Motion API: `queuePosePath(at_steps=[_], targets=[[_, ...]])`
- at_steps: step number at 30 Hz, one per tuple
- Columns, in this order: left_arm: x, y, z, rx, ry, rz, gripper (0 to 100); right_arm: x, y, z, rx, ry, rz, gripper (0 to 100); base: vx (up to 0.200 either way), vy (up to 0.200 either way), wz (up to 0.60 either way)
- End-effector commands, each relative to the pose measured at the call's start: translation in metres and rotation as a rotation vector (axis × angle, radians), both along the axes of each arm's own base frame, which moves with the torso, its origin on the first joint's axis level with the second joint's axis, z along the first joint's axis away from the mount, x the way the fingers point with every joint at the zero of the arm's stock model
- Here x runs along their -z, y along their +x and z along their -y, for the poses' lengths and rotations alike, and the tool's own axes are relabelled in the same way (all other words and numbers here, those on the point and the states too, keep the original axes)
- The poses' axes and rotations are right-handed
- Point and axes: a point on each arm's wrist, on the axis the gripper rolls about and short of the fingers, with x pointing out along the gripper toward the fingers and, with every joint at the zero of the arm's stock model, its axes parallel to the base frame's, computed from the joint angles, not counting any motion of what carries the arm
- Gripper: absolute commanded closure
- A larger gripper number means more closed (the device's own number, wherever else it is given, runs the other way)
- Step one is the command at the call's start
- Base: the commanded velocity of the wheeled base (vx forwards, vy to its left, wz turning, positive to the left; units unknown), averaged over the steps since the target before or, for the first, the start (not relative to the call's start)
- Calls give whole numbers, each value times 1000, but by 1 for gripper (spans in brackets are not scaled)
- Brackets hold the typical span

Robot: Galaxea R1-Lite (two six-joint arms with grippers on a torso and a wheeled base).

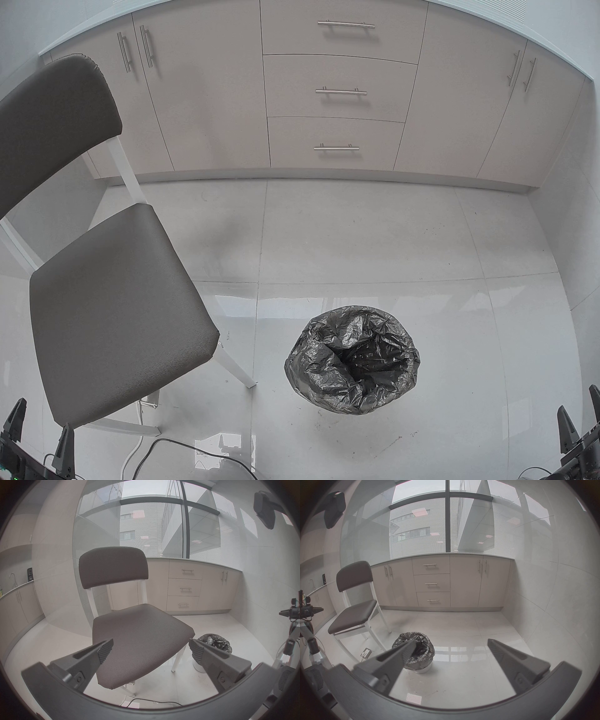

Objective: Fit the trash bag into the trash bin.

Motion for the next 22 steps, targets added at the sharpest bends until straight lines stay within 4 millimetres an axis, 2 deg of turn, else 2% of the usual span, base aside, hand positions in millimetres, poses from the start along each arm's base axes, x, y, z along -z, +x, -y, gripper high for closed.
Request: queuePosePath(at_steps=[1, 22], targets=[[5, 0, 0, 0, 0, -1, 0, 5, 0, 0, -1, 0, -3, 100, 0, 0, 0], [5, 0, 0, 0, 0, -1, 0, 5, 0, 0, -7, 0, -3, 100, 0, 0, 0]])
